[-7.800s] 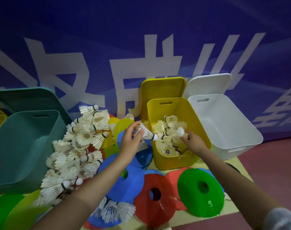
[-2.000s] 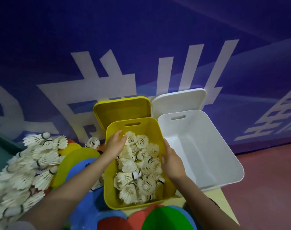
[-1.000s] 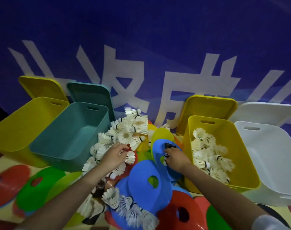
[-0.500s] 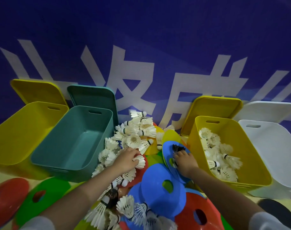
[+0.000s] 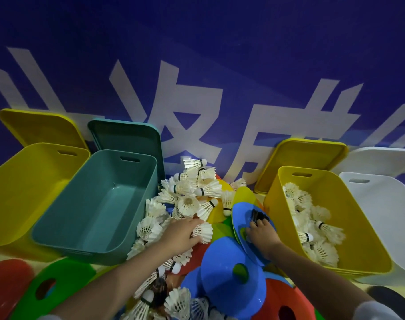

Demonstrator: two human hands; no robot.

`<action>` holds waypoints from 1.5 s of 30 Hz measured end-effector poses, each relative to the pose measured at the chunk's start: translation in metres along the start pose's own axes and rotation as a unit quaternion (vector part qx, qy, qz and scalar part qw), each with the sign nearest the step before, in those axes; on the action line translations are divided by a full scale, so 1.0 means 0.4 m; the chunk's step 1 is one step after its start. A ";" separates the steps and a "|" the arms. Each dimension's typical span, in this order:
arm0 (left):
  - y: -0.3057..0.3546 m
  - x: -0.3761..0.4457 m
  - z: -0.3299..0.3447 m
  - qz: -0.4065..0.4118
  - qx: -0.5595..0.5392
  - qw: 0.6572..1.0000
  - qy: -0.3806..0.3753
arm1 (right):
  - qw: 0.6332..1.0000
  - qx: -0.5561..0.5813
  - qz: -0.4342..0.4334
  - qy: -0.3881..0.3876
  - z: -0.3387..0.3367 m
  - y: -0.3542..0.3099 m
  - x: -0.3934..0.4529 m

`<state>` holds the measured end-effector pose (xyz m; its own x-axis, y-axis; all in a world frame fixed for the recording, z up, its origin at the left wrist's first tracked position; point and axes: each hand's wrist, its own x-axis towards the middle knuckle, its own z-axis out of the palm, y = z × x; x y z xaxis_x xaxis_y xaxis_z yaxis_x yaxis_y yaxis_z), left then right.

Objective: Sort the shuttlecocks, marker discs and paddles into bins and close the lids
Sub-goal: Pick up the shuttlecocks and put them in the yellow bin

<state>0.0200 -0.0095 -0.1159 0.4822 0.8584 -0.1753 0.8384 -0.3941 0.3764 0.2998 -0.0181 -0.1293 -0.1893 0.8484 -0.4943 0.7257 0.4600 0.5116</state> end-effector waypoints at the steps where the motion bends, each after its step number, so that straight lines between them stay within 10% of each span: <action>1: 0.001 -0.008 -0.003 -0.003 -0.025 1.000 0.010 | 1.000 0.003 0.003 -0.007 -0.001 -0.002 -0.002; 8: 0.055 -0.051 -0.032 -0.044 -0.187 0.979 0.065 | 0.956 0.262 0.086 0.100 -0.053 0.032 -0.053; 14: 0.190 -0.009 -0.074 -0.063 -0.347 0.932 0.088 | 0.783 0.560 0.128 0.238 -0.040 0.102 -0.188; 25: 0.492 0.122 -0.020 -0.058 -0.477 0.876 0.035 | 0.543 0.746 0.264 0.282 0.114 0.290 -0.390; 39: 0.615 0.179 0.051 -0.215 -0.575 0.772 0.163 | 0.466 0.832 0.254 0.164 0.206 0.402 -0.092; 45: 0.602 0.164 0.027 -0.255 -0.575 0.749 0.206 | 0.561 0.771 0.250 0.171 0.165 0.425 0.073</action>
<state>0.2562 -0.0517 -0.0464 -0.1451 0.9229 -0.3566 -0.0021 0.3601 0.9329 0.4612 0.0676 -0.1029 0.3684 0.8922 -0.2614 0.4044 -0.4069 -0.8191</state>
